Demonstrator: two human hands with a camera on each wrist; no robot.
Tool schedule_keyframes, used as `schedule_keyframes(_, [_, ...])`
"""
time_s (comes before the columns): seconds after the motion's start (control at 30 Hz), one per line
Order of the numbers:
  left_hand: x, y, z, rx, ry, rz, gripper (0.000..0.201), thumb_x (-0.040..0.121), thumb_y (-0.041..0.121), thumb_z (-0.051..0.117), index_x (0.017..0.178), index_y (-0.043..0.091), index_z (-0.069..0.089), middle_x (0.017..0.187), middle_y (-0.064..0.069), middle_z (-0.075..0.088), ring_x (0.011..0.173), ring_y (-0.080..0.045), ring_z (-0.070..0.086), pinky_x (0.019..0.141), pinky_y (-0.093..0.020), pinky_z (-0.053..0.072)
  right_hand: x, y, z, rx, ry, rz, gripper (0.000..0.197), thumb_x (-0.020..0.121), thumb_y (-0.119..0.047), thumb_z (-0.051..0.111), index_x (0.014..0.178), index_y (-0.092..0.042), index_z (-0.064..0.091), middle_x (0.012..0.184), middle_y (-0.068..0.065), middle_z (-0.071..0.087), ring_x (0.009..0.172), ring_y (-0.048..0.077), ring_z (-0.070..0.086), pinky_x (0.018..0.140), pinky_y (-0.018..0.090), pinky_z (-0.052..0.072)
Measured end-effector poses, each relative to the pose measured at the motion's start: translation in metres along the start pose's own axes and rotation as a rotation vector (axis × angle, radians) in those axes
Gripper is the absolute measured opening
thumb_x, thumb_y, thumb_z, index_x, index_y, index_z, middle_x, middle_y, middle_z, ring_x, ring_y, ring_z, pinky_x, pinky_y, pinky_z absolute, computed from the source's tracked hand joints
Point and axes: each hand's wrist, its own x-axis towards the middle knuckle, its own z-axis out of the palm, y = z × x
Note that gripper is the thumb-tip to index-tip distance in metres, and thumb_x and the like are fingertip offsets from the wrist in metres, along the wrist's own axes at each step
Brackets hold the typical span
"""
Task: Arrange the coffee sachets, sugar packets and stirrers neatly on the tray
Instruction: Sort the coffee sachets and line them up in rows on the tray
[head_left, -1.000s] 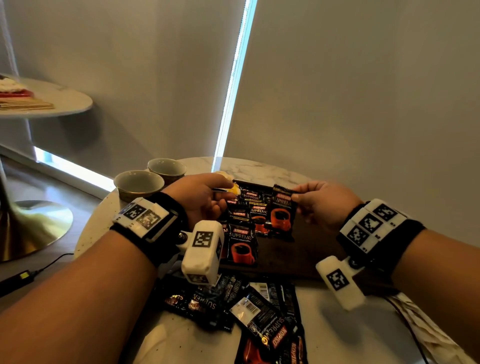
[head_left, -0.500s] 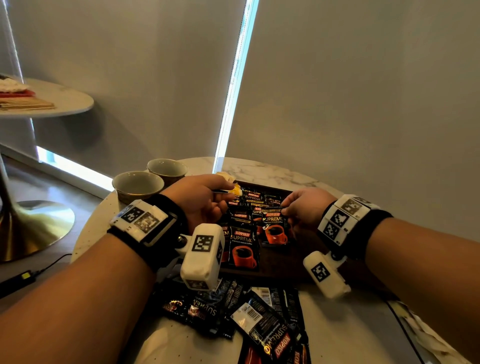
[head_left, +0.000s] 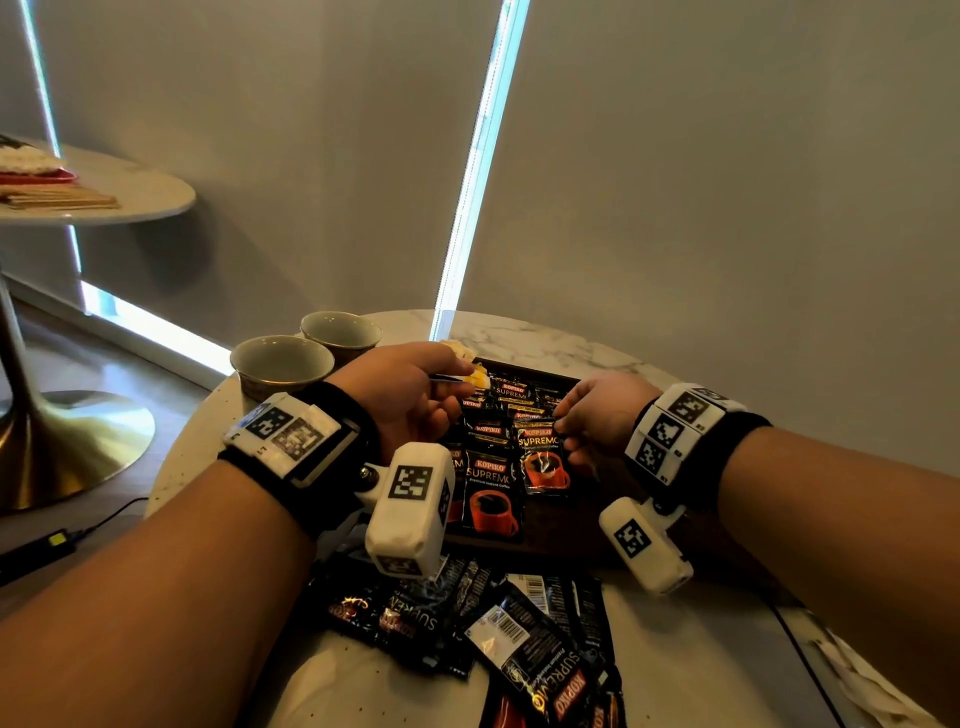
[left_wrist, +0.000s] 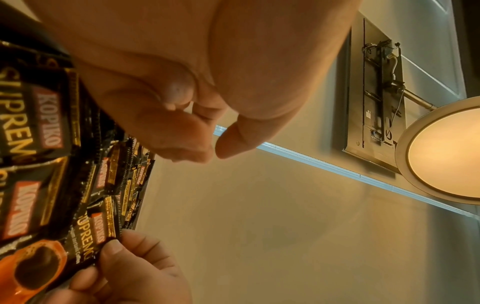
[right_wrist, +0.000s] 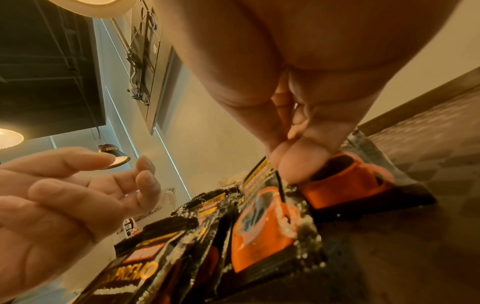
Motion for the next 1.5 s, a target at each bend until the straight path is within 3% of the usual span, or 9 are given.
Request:
schedule_keyframes(0.43, [0.001, 0.0, 0.0, -0.02, 0.009, 0.001, 0.046, 0.096, 0.015, 0.055, 0.141, 0.009, 0.049, 0.077, -0.004, 0.061, 0.047, -0.008, 0.051, 0.037, -0.017, 0.042, 0.008, 0.004, 0.001, 0.103, 0.013, -0.012, 0.011, 0.095, 0.003, 0.055, 0.097, -0.003, 0.065, 0.056, 0.01, 0.065, 0.04, 0.02, 0.061, 0.039, 0.026, 0.051])
schedule_keyframes(0.63, [-0.001, 0.001, 0.001, -0.024, 0.011, 0.006, 0.039, 0.096, 0.014, 0.054, 0.135, 0.008, 0.052, 0.078, -0.005, 0.06, 0.048, -0.008, 0.05, 0.038, -0.017, 0.042, 0.008, 0.004, -0.008, 0.103, -0.014, -0.025, 0.009, 0.094, 0.006, 0.056, 0.097, 0.0, 0.062, 0.058, 0.011, 0.068, 0.049, 0.024, 0.067, 0.044, 0.033, 0.058])
schedule_keyframes(0.8, [-0.001, 0.002, -0.001, -0.026, 0.001, 0.0, 0.031, 0.096, 0.015, 0.054, 0.127, 0.009, 0.055, 0.078, -0.005, 0.061, 0.048, -0.008, 0.05, 0.038, -0.017, 0.042, -0.007, 0.0, -0.008, 0.051, 0.027, -0.083, 0.009, 0.092, 0.009, 0.059, 0.095, 0.0, 0.061, 0.058, 0.008, 0.064, 0.041, 0.016, 0.062, 0.037, 0.022, 0.048])
schedule_keyframes(0.9, [-0.001, 0.004, -0.002, -0.042, -0.018, -0.001, 0.023, 0.096, 0.015, 0.052, 0.118, 0.008, 0.055, 0.076, -0.004, 0.058, 0.047, -0.007, 0.047, 0.036, -0.017, 0.04, -0.017, 0.002, -0.006, -0.047, 0.098, -0.187, 0.005, 0.091, -0.004, 0.067, 0.094, -0.008, 0.067, 0.074, 0.005, 0.067, 0.055, 0.014, 0.064, 0.047, 0.026, 0.051])
schedule_keyframes(1.0, [-0.004, 0.006, -0.002, -0.082, -0.051, 0.02, 0.015, 0.096, 0.014, 0.046, 0.108, 0.008, 0.052, 0.072, -0.001, 0.052, 0.045, -0.006, 0.042, 0.036, -0.015, 0.036, -0.036, 0.007, -0.001, -0.122, 0.147, -0.357, 0.004, 0.089, -0.014, 0.071, 0.087, -0.017, 0.07, 0.074, 0.0, 0.069, 0.058, 0.01, 0.063, 0.052, 0.025, 0.051])
schedule_keyframes(1.13, [-0.01, 0.004, 0.003, -0.108, -0.039, 0.068, 0.008, 0.096, 0.013, 0.042, 0.102, 0.011, 0.049, 0.073, 0.0, 0.049, 0.045, -0.006, 0.037, 0.038, -0.014, 0.03, -0.084, 0.013, 0.007, -0.402, -0.056, -0.57, 0.003, 0.089, -0.026, 0.072, 0.092, -0.028, 0.071, 0.072, -0.011, 0.071, 0.061, 0.0, 0.063, 0.066, 0.026, 0.051])
schedule_keyframes(1.3, [-0.011, 0.0, 0.002, -0.197, -0.017, 0.108, 0.008, 0.096, 0.013, 0.042, 0.094, 0.011, 0.049, 0.072, 0.001, 0.045, 0.044, -0.005, 0.034, 0.037, -0.016, 0.029, -0.138, 0.026, 0.02, -0.702, -0.406, -0.572, 0.044, 0.079, -0.052, 0.074, 0.121, -0.04, 0.063, 0.111, -0.024, 0.059, 0.102, -0.005, 0.058, 0.094, 0.022, 0.051])
schedule_keyframes(1.4, [-0.014, -0.002, 0.002, -0.241, 0.006, 0.131, 0.008, 0.095, 0.014, 0.042, 0.095, 0.01, 0.05, 0.072, 0.0, 0.045, 0.046, -0.005, 0.034, 0.037, -0.016, 0.029, -0.149, 0.041, 0.029, -0.875, -0.439, -0.598, 0.065, 0.07, -0.065, 0.075, 0.129, -0.048, 0.054, 0.125, -0.024, 0.046, 0.117, -0.001, 0.047, 0.103, 0.028, 0.046])
schedule_keyframes(1.5, [-0.019, -0.006, 0.007, -0.255, -0.009, 0.17, 0.008, 0.096, 0.015, 0.042, 0.095, 0.012, 0.05, 0.07, 0.002, 0.042, 0.047, -0.006, 0.033, 0.037, -0.016, 0.027, -0.15, 0.057, 0.036, -0.916, -0.422, -0.608, 0.069, 0.072, -0.061, 0.077, 0.134, -0.045, 0.052, 0.137, -0.017, 0.043, 0.125, 0.006, 0.045, 0.108, 0.032, 0.044])
